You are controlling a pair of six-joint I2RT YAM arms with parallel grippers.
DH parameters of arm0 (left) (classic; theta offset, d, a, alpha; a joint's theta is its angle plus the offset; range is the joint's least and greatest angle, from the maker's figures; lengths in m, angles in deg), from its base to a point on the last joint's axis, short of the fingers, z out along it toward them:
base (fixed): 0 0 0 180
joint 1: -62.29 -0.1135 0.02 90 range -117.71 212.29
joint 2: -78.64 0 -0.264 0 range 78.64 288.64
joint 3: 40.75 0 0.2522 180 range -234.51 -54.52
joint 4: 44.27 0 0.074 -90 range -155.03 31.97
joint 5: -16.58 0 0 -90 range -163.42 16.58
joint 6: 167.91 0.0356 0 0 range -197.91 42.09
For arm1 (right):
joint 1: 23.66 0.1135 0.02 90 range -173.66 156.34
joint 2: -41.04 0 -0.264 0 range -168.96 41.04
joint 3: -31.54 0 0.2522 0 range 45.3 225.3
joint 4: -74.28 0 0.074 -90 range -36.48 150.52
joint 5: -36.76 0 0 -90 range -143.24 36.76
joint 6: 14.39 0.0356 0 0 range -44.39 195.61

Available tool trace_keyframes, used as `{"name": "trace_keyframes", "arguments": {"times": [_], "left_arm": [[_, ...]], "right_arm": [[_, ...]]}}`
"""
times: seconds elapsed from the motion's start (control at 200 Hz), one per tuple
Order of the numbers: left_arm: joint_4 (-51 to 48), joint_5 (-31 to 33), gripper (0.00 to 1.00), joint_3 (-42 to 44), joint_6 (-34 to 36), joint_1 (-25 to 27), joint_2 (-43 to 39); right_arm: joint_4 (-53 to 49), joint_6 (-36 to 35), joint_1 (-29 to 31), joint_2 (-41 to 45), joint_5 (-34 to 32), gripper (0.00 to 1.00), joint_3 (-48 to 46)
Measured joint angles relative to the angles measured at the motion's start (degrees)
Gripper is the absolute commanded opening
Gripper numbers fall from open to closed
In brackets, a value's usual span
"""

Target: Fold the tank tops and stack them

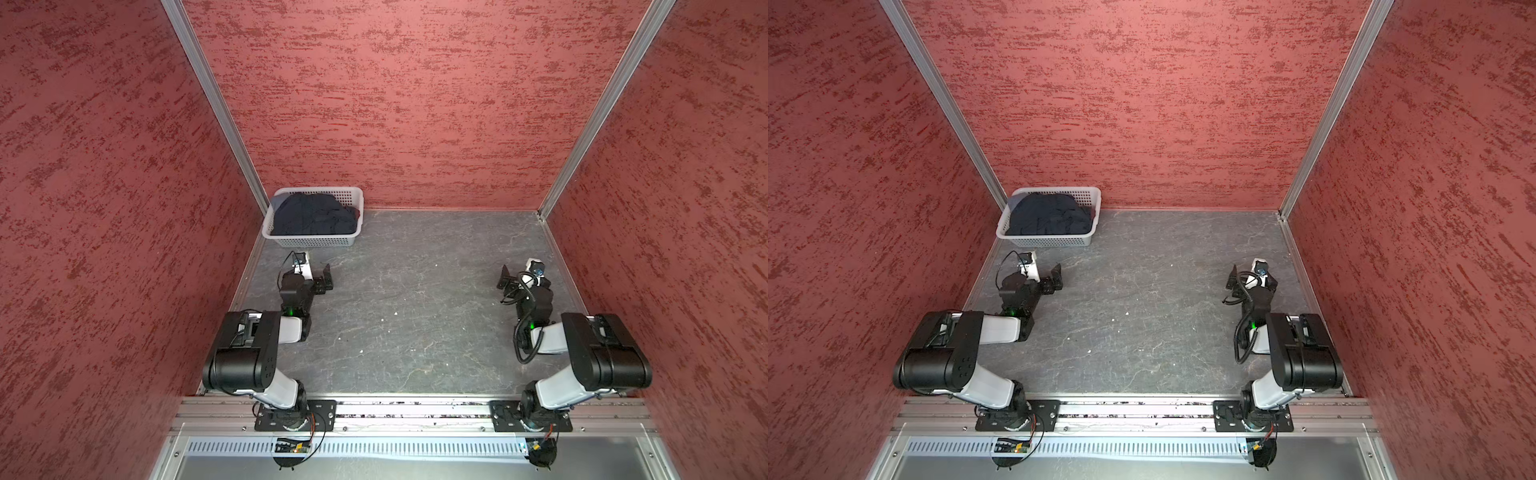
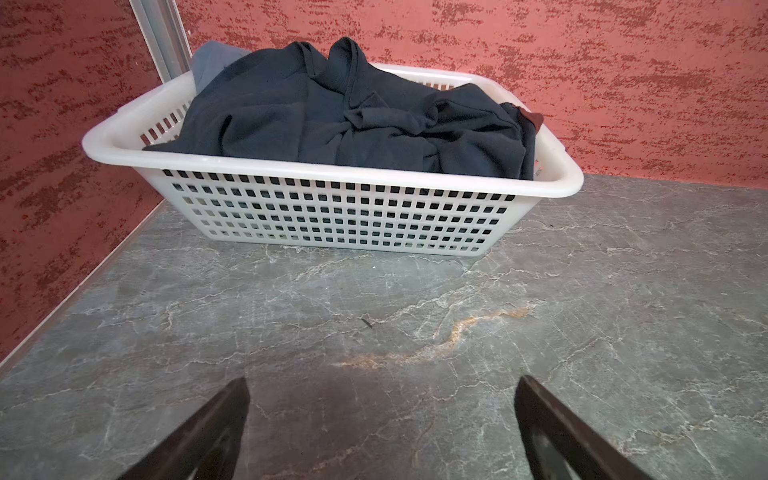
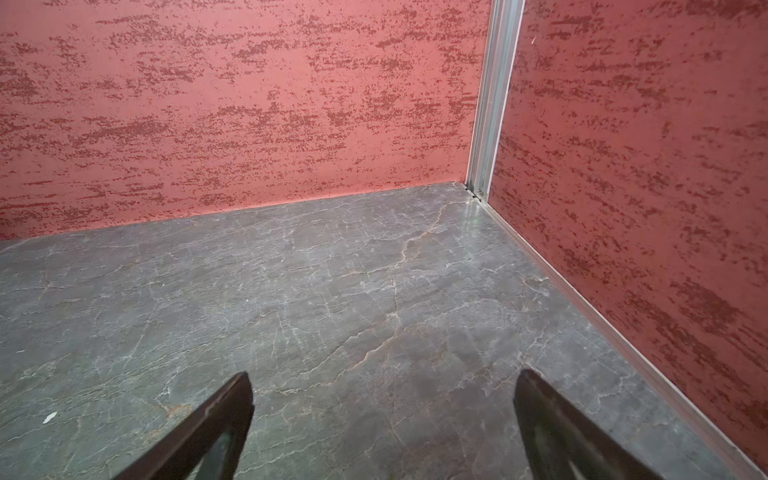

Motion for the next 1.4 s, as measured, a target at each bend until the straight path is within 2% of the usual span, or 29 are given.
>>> {"name": "trace_keyframes", "arguments": {"times": [1.067,1.182,1.398], "left_arm": [[0.0,0.2,1.00,0.0,0.0,0.2,0.0],[-1.8,2.1,1.00,0.2,0.7,1.7,-2.6],[-15.5,8.5,1.00,-3.5,1.5,10.0,-19.1]], "right_arm": [[0.0,-0.2,0.0,0.2,0.6,0.99,-0.1],[-0.7,-0.8,0.0,4.6,1.8,0.99,-1.4],[-7.0,0.1,1.2,22.8,2.1,0.99,-2.4]]}}
